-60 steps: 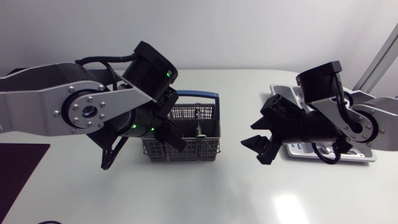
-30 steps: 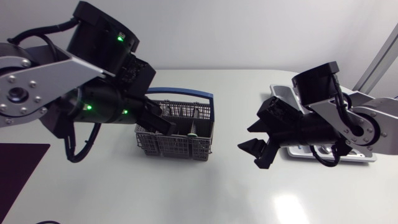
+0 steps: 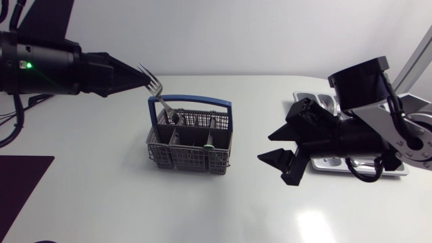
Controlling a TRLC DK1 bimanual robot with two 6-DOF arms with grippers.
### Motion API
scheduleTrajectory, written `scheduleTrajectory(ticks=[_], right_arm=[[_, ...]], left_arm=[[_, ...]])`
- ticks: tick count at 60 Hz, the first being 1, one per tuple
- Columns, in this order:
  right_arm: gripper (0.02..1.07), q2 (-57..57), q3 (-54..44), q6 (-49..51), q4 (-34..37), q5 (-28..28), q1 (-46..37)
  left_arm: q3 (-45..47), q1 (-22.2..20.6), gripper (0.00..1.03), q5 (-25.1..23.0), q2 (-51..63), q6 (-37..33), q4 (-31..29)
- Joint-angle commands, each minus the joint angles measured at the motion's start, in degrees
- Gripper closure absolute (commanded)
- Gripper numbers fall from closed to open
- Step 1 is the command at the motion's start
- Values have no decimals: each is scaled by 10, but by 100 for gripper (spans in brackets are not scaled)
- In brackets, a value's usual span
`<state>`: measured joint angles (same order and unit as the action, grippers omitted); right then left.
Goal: Unload the cutlery basket into the drawer organizer.
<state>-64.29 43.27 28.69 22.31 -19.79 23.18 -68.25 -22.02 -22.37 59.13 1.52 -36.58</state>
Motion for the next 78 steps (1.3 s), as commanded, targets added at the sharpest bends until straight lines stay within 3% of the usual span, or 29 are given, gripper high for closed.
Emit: scheduleTrajectory(ticks=[1, 16, 35, 46, 55, 78], right_arm=[[30, 18, 16, -11, 7, -10, 8], [30, 53, 22, -11, 19, -60, 13], [30, 64, 16, -11, 11, -97, 64], [31, 40, 16, -2, -10, -121, 69], [45, 19, 13, 11, -18, -160, 72], [85, -9, 9, 30, -25, -183, 78]], left_arm=[[-7, 8, 100, -30, -15, 4, -2], [12, -5, 100, -141, 12, 3, 9], [17, -86, 100, -196, 102, 1, 36], [-3, -96, 100, -254, 146, 2, 35], [-15, -110, 100, -262, 170, 2, 34], [-25, -116, 100, -272, 181, 6, 30]])
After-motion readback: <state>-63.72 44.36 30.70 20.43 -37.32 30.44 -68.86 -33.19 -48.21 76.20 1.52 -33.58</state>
